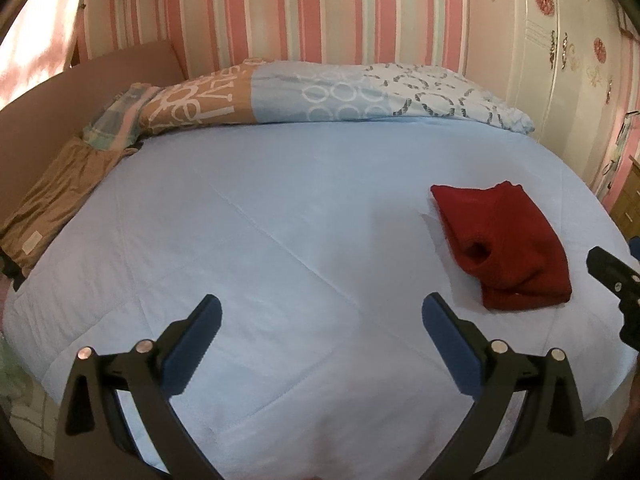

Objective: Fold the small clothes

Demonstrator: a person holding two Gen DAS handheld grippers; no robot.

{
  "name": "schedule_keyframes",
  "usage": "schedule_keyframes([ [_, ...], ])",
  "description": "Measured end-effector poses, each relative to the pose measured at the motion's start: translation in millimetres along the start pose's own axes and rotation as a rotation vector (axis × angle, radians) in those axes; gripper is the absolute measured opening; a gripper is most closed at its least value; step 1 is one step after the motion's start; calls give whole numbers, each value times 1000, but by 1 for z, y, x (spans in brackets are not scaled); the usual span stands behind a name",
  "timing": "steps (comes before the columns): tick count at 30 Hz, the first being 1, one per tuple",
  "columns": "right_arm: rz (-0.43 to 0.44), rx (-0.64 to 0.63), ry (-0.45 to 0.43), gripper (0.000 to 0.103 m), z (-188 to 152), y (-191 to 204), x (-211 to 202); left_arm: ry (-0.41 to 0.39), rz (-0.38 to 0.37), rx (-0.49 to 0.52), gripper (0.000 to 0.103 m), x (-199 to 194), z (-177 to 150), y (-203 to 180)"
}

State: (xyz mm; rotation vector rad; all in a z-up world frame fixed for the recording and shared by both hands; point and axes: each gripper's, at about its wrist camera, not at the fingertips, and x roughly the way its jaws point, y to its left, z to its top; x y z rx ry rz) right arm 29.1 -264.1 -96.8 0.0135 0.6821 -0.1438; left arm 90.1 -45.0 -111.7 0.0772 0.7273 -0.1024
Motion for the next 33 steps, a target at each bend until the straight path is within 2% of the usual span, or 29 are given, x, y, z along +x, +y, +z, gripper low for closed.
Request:
schedule_keyframes([
  [8, 11, 3, 6, 100, 2, -2, 0, -53, 51, 12, 101, -7, 2, -1],
  [33, 28, 13, 14, 100, 2, 1, 0, -122, -1, 6, 101, -25, 5, 2],
])
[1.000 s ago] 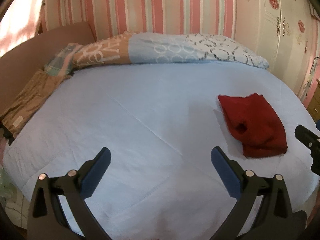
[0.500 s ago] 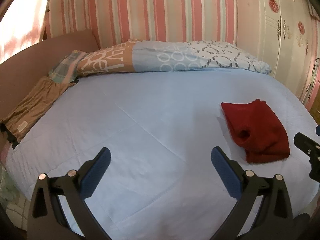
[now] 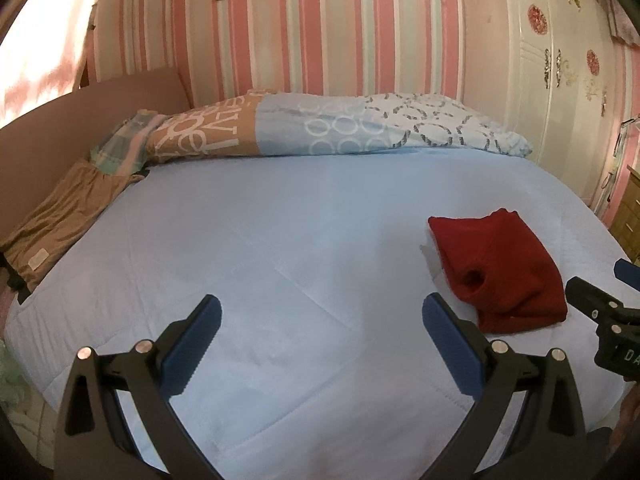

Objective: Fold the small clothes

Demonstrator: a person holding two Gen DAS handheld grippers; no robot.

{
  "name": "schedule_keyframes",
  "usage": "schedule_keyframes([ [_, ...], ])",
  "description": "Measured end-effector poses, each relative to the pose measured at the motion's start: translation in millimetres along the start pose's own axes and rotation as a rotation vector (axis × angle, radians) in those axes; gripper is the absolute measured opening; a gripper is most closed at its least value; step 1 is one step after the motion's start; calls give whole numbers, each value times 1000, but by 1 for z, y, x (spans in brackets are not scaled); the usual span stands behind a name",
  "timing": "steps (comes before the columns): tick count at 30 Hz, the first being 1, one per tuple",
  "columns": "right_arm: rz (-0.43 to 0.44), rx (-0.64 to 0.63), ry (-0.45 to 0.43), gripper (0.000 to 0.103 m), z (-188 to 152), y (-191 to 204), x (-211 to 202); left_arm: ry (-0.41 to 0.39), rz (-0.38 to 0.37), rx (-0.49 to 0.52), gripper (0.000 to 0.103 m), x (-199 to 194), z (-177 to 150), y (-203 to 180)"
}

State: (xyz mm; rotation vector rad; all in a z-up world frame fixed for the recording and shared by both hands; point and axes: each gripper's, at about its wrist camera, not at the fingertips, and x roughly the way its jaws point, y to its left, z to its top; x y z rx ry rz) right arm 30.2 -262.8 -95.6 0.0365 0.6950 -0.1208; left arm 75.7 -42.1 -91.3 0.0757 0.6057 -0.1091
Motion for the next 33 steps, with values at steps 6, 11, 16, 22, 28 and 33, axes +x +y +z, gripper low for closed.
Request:
schedule_keyframes([
  [6, 0, 6, 4, 100, 1, 2, -1, -4, -6, 10, 101, -2, -3, -2],
  [11, -3, 7, 4, 100, 1, 2, -1, 2, -16, -10, 101, -1, -3, 0],
  [16, -6, 18, 6, 100, -1, 0, -1, -11, -23, -7, 101, -3, -3, -1],
  [22, -8, 15, 10, 100, -4, -2, 1, -28, 0, -15, 101, -4, -2, 1],
  [28, -10, 14, 10, 100, -5, -5, 1, 4, -20, -29, 101, -1, 0, 5],
  [33, -11, 15, 11, 100, -5, -4, 1, 23, -15, -23, 101, 2, -2, 6],
])
